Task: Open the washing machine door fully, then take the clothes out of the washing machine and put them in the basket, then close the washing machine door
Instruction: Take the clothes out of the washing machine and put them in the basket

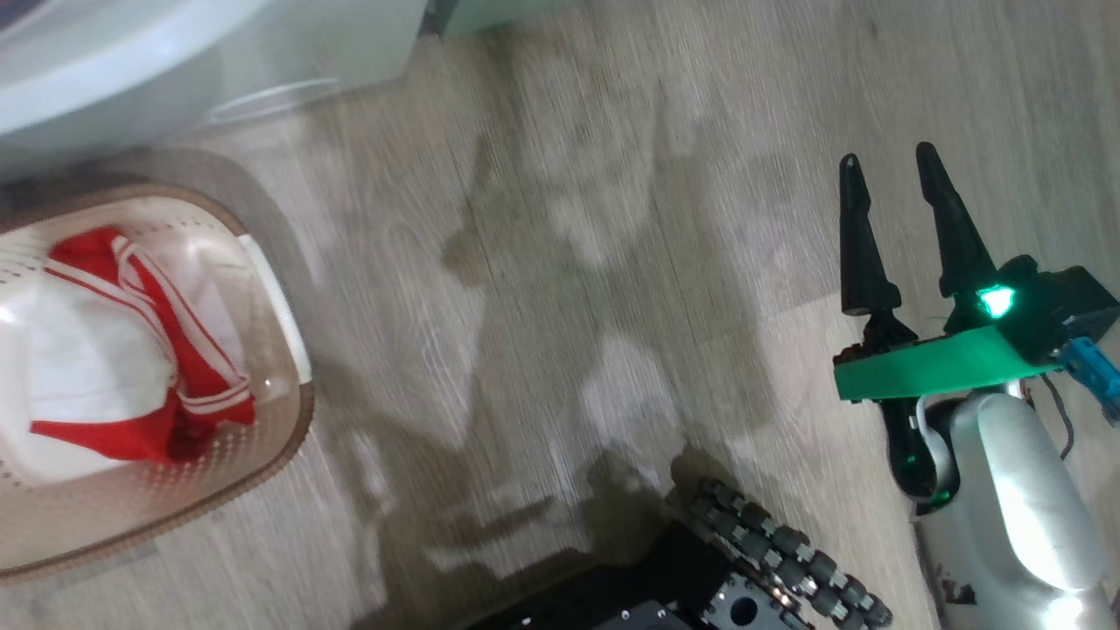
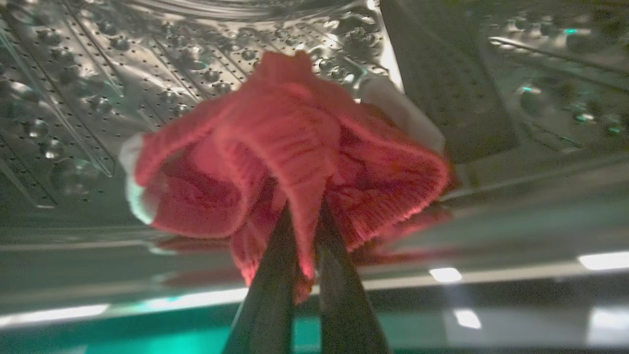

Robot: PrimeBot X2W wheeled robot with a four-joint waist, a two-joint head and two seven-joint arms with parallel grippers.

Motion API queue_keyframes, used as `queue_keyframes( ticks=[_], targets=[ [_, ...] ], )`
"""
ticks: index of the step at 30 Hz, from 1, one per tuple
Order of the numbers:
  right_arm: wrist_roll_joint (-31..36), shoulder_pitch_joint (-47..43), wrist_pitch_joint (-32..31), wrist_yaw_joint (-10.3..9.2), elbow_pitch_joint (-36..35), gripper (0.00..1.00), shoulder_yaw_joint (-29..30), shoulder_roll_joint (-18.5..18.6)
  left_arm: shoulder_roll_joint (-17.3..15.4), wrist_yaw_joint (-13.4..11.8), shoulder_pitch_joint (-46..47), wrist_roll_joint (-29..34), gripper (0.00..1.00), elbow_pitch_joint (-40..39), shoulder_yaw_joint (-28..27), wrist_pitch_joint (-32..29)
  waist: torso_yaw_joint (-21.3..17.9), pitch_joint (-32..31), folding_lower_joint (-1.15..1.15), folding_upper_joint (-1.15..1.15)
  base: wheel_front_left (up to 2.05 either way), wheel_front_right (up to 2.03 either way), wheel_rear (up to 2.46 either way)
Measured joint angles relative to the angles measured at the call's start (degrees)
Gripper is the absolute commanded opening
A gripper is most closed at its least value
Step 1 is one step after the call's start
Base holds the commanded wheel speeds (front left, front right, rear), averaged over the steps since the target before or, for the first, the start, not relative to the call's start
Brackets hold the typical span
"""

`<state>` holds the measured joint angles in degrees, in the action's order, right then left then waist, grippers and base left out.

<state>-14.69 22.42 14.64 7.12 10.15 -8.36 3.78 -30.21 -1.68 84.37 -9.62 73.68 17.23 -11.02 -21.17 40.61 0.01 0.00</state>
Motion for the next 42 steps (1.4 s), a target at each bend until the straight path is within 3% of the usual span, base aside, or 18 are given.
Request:
queue_keyframes(
  ticks=[10, 25, 35, 42],
  targets=[
    [0.0, -2.9, 0.0, 0.0, 0.8, 1.0, 1.2, 1.7, 8.8, 0.4, -12.7, -3.4, 0.0, 0.7, 0.0, 10.3, 3.2, -8.4, 0.0, 0.0, 0.0, 0.0, 0.0],
    [-0.5, -10.8, 0.0, 0.0, 2.6, 1.0, 1.5, 5.4, 18.8, 6.0, -30.6, -6.7, 0.0, 1.0, 1.3, 18.5, 9.8, -24.6, -0.01, 0.0, 0.0, 0.0, 0.0],
    [-0.6, -13.8, 0.0, 0.0, 2.7, 1.0, 1.8, 5.7, 22.9, 8.3, -43.6, -9.3, 0.0, 1.0, 2.3, 20.7, 13.9, -30.0, -0.01, 0.0, 0.0, 0.0, 0.0],
    [-1.0, -14.3, 0.0, 0.0, 2.6, 1.0, 1.7, 6.0, 25.1, 8.8, -51.7, -12.7, 0.0, 1.0, 2.7, 16.5, 15.0, -29.8, -0.01, 0.0, 0.0, 0.0, 0.0]
  ],
)
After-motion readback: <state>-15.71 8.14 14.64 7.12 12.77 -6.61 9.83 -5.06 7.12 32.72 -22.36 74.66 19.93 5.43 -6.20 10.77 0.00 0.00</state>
